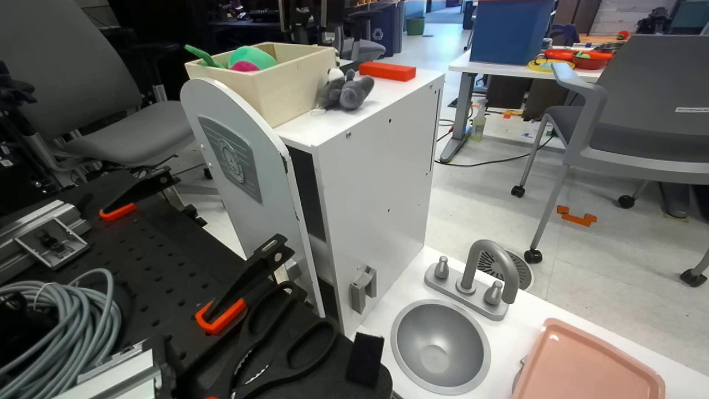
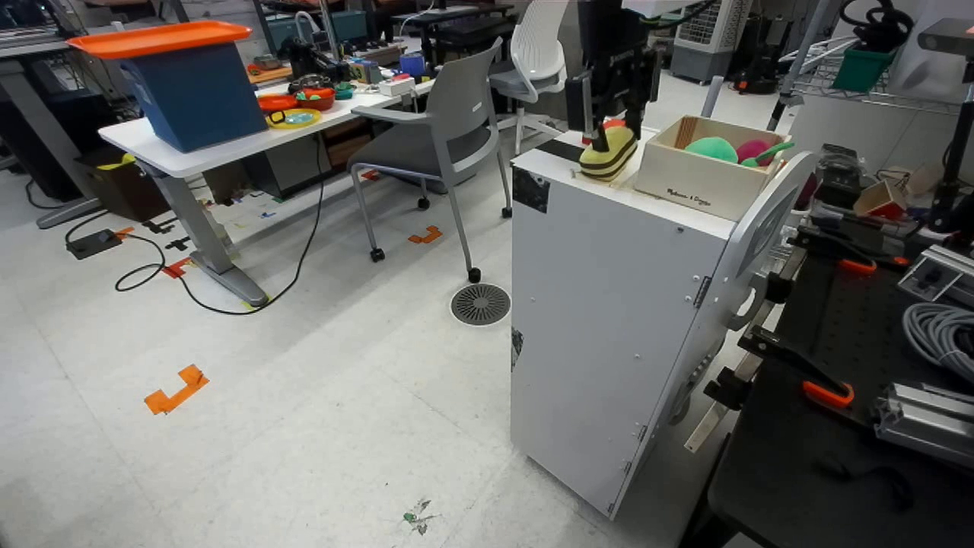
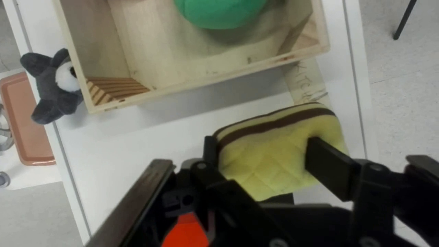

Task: Pick up the plush toy and put it in the box

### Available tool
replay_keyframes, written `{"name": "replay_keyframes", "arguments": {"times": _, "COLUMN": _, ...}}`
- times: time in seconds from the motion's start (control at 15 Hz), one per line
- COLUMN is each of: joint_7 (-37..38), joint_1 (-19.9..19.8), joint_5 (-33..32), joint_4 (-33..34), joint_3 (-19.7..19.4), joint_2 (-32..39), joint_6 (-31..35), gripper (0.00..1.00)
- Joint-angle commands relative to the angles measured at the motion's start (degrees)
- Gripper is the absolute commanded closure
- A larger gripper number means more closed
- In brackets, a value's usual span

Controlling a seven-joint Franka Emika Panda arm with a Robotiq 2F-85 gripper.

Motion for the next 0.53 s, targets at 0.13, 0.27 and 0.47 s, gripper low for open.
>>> {"name": "replay_keyframes", "arguments": {"times": 0.13, "joint_7": 0.6, "joint_1": 0.6, "joint_5": -0.2, "joint_4": 2.0, "joint_3": -0.4, "joint_2": 1.7, "joint_6": 0.1, "gripper": 0.79}}
{"name": "replay_keyframes", "arguments": {"times": 0.27, "joint_7": 0.7, "joint_1": 0.5, "joint_5": 0.2, "joint_4": 2.2, "joint_3": -0.4, "joint_2": 1.4, "joint_6": -0.1, "gripper": 0.92}}
{"name": "replay_keyframes", "arguments": {"times": 0.47, "joint_7": 1.8, "joint_1": 0.8, "joint_5": 0.4, "joint_4": 2.0, "joint_3": -0.4, "joint_2": 0.2, "joint_6": 0.3, "gripper": 0.98}}
